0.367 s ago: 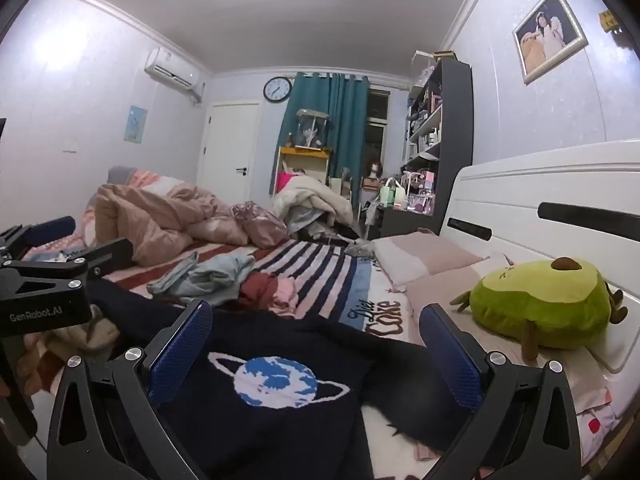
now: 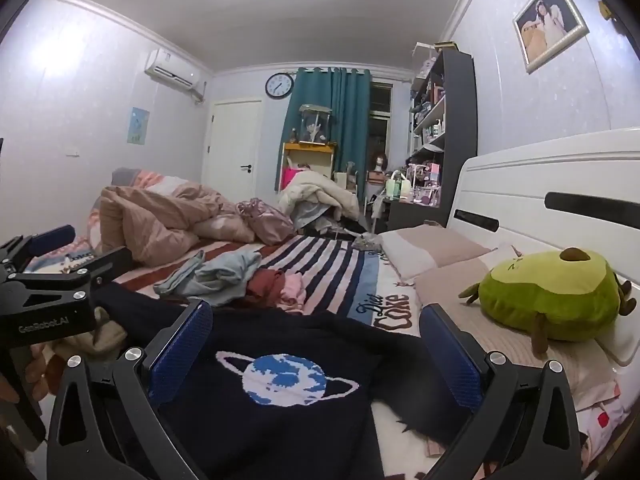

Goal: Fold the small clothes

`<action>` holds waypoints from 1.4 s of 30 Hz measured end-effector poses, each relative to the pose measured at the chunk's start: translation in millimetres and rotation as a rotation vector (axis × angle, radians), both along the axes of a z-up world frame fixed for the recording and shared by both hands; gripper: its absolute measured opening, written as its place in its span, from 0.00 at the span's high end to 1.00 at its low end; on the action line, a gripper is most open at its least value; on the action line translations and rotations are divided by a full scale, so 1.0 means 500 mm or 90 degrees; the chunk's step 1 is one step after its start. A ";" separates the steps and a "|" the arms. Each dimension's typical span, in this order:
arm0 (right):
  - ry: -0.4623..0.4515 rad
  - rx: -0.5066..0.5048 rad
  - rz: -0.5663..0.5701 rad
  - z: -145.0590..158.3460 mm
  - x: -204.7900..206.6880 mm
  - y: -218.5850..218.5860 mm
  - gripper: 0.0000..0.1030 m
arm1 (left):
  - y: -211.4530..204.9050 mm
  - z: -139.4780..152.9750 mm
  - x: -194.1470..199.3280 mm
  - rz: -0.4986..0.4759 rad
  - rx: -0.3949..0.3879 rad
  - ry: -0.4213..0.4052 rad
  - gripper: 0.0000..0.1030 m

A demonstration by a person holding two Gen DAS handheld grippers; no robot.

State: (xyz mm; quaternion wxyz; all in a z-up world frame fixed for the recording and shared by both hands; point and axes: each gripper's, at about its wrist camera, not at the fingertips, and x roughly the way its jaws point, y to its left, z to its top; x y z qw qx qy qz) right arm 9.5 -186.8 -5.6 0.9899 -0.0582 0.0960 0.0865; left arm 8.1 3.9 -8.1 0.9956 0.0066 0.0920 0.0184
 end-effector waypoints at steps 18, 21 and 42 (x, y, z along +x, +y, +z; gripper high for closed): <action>-0.028 -0.003 0.015 0.008 -0.041 0.026 0.00 | 0.022 -0.005 -0.009 -0.007 -0.019 0.004 0.01; -0.027 0.005 0.020 0.012 -0.047 0.028 0.00 | 0.023 -0.001 -0.015 -0.006 -0.020 0.001 0.01; -0.037 -0.003 0.038 0.033 -0.084 0.066 0.00 | 0.042 0.009 -0.053 -0.001 -0.023 -0.003 0.01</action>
